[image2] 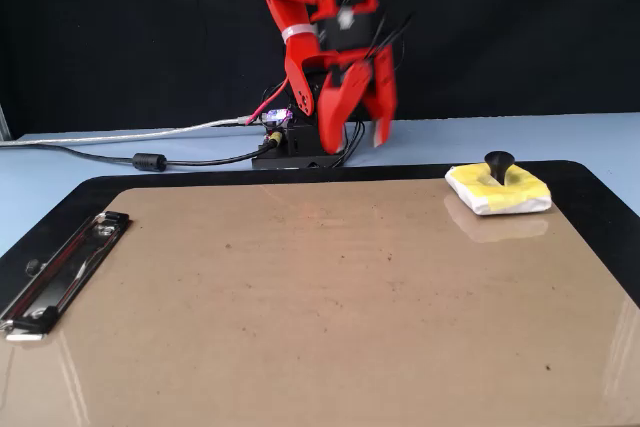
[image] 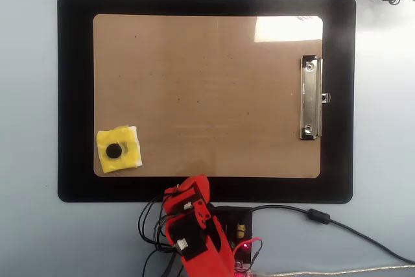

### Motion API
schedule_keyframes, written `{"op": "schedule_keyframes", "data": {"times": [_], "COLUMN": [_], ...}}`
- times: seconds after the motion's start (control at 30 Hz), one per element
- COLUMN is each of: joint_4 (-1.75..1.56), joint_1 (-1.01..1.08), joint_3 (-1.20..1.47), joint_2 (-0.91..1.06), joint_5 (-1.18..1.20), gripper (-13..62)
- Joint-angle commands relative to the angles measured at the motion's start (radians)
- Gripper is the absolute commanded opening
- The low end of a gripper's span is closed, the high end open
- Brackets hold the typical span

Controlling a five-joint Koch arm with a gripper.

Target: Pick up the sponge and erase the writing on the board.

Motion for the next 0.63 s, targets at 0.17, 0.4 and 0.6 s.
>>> {"op": "schedule_keyframes", "data": {"times": [0.17, 0.4, 0.6], "joint_4": [0.028, 0.175, 0.239], "joint_1": [0.126, 0.129, 0.130], "joint_3": [0.109, 0.152, 0.153], "joint_2": [0.046, 0.046, 0.046], "joint_5": [-0.195, -0.382, -0.295], "gripper": [34.3, 34.3, 33.8]}}
